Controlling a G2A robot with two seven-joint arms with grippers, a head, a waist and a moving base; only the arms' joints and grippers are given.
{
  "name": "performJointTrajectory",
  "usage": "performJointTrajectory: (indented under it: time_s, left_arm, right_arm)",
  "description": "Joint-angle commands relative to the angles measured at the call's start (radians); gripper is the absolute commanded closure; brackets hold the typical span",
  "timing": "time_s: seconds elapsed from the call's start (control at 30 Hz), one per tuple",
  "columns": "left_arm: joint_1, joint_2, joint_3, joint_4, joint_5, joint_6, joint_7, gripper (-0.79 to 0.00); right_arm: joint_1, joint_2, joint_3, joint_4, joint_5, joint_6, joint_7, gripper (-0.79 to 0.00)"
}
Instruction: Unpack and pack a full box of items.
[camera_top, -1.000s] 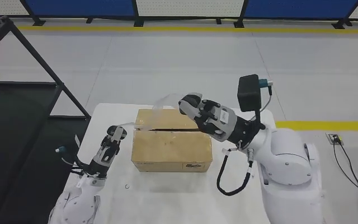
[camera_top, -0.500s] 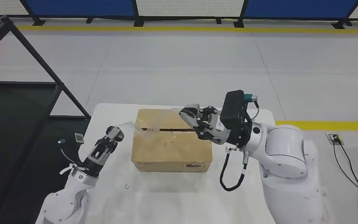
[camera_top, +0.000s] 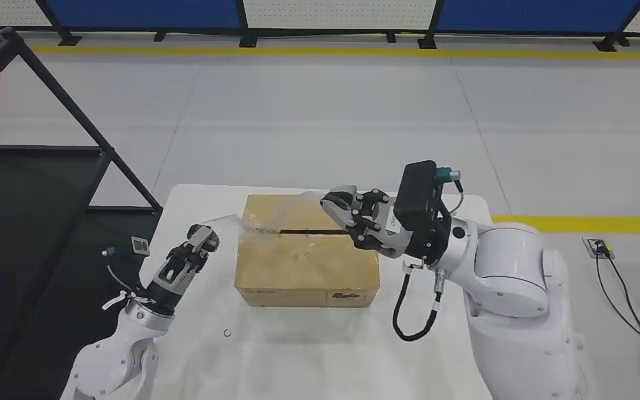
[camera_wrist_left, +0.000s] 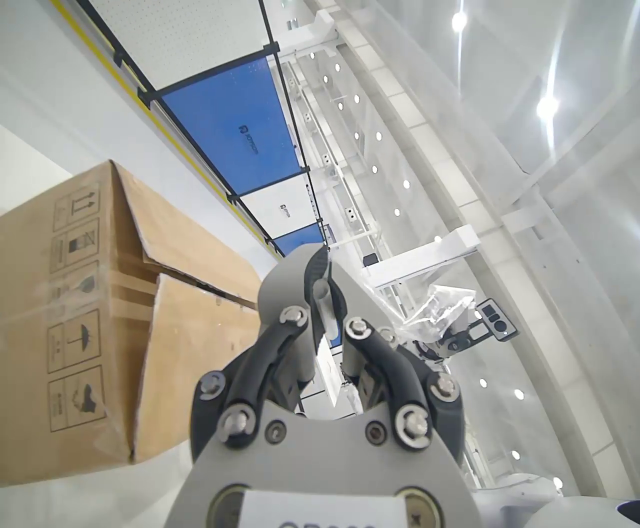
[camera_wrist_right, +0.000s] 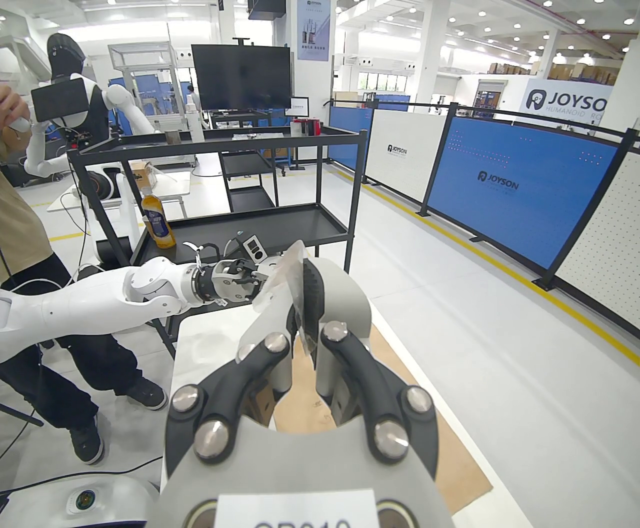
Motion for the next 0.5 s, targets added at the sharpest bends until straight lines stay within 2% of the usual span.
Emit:
performJointTrajectory:
  time_s: [0.0,0.2,0.47]
  left_arm:
    - [0.003,0.0,0.0,-0.006,0.009,0.012,0.018,0.0]
    - [0.003,0.005,-0.009,-0.003,0.081,0.026,0.061,0.0]
    - [0.019,0.012,-0.007,-0.024,0.137,0.07,0.034,0.0]
  right_arm:
    - [-0.01,0.004,0.005,-0.002,0.001,0.003,-0.03,0.0]
    - [-0.012,0.018,0.025,0.016,-0.014,-0.001,-0.09,0.0]
    - [0.014,0.04,0.016,0.038,-0.074,-0.105,-0.122,0.0]
